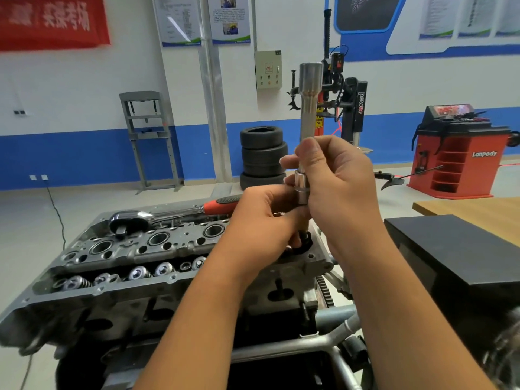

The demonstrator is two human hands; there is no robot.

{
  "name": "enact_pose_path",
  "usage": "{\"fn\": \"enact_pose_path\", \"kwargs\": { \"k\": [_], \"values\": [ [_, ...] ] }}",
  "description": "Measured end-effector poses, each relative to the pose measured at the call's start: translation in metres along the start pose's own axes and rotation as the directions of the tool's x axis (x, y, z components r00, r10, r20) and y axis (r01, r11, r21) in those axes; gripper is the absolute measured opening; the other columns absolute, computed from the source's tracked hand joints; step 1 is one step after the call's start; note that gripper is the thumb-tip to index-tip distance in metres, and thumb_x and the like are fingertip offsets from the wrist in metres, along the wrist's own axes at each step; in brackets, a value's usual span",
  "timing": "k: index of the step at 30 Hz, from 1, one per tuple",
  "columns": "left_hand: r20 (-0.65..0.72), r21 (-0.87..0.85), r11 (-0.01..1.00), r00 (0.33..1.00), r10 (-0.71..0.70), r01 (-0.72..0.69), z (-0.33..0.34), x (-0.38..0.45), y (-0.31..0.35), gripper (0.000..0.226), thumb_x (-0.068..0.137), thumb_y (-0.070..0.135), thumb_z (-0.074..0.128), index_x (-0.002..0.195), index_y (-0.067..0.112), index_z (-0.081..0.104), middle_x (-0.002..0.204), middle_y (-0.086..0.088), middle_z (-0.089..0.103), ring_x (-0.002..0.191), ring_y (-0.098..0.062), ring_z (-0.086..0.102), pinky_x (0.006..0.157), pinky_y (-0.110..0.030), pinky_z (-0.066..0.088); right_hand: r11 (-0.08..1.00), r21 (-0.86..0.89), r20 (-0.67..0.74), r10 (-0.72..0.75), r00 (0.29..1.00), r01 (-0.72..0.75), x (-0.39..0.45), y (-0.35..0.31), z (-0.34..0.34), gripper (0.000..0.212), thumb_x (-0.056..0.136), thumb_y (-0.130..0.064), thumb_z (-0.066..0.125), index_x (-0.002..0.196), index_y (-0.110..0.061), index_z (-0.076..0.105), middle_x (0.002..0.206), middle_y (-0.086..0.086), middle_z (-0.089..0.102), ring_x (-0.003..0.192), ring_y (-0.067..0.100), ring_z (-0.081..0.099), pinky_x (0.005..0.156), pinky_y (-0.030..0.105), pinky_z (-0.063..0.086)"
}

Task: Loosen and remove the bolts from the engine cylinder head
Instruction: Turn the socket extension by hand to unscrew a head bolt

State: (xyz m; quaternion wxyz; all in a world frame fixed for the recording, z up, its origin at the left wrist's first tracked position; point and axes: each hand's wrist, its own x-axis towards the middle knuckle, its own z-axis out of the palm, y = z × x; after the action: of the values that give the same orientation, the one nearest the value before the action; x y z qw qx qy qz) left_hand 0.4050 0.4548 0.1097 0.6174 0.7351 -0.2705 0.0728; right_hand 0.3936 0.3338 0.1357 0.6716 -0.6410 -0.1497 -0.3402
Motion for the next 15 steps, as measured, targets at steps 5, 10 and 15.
{"fn": "enact_pose_path", "kwargs": {
  "k": [5,10,15],
  "values": [
    [-0.168,0.093,0.996,0.986,0.006,0.01,0.004,0.0,0.0,0.015,0.082,0.016,0.088,0.094,0.018,0.078,0.086,0.002,0.08,0.082,-0.012,0.076,0.077,-0.035,0.064,0.997,0.07,0.036,0.043,0.998,-0.045,0.0,0.0,-0.004,0.013,0.1,-0.031,0.069,0.093,-0.02,0.067,0.09,0.003,0.079,0.071,0.026,0.072,0.068,0.038,0.064],
    [-0.091,0.058,0.998,0.995,-0.034,0.04,0.003,0.0,-0.001,0.011,0.091,0.019,0.081,0.101,0.023,0.081,0.087,0.0,0.079,0.059,-0.01,0.066,0.054,-0.023,0.052,0.999,0.043,0.036,-0.005,0.999,0.003,0.003,0.003,-0.011,0.011,0.1,-0.025,0.068,0.092,-0.019,0.063,0.088,0.003,0.079,0.076,0.03,0.074,0.067,0.036,0.065],
    [-0.145,0.183,0.983,0.989,0.013,0.014,0.003,0.002,-0.002,0.012,0.087,0.021,0.085,0.095,0.028,0.079,0.088,0.01,0.079,0.078,-0.004,0.074,0.077,-0.035,0.061,1.0,-0.013,0.091,0.014,0.996,-0.013,0.005,0.004,-0.011,0.013,0.102,-0.029,0.065,0.093,-0.021,0.07,0.091,0.0,0.079,0.079,0.015,0.073,0.081,0.044,0.064]
  ]
}}
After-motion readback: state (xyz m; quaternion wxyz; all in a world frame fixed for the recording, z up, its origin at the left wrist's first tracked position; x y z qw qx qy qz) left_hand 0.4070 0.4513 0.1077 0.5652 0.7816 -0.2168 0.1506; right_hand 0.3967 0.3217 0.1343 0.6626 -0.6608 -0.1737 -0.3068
